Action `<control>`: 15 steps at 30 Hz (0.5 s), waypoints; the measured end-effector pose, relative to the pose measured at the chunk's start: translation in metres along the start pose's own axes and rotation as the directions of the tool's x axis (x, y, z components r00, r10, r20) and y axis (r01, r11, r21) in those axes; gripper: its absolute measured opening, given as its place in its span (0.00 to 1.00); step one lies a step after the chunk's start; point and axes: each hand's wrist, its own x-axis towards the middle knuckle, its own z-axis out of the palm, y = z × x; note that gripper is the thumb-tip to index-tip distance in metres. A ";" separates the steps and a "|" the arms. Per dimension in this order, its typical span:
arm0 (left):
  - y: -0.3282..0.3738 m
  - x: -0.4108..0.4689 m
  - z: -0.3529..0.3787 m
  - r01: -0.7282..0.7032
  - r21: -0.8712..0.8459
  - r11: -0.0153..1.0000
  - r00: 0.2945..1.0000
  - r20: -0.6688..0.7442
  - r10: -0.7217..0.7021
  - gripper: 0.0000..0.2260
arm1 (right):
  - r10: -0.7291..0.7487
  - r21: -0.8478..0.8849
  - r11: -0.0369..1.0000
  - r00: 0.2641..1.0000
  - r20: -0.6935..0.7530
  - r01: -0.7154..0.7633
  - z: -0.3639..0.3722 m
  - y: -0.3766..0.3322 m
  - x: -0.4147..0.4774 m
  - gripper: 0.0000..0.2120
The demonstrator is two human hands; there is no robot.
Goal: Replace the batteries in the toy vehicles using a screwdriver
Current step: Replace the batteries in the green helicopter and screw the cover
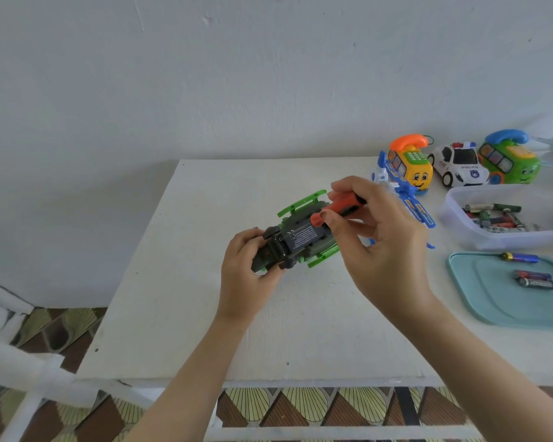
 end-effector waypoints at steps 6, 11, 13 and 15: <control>-0.002 0.000 0.000 0.009 -0.005 1.000 1.000 0.022 -0.009 0.18 | -0.080 -0.064 0.995 0.996 0.031 0.082 0.001 0.000 0.000 0.13; -0.001 0.000 0.000 0.019 -0.015 1.000 0.999 0.031 -0.019 0.18 | -0.213 -0.165 0.958 0.967 0.141 0.235 0.004 -0.001 0.001 0.17; -0.001 0.001 -0.001 0.021 -0.014 1.000 0.999 0.036 -0.021 0.18 | -0.221 -0.161 0.957 0.967 0.130 0.241 0.008 -0.003 0.002 0.18; -0.001 0.001 -0.001 0.027 -0.012 1.000 0.999 0.036 -0.026 0.18 | -0.204 -0.136 0.968 0.976 0.077 0.213 0.011 -0.005 0.005 0.18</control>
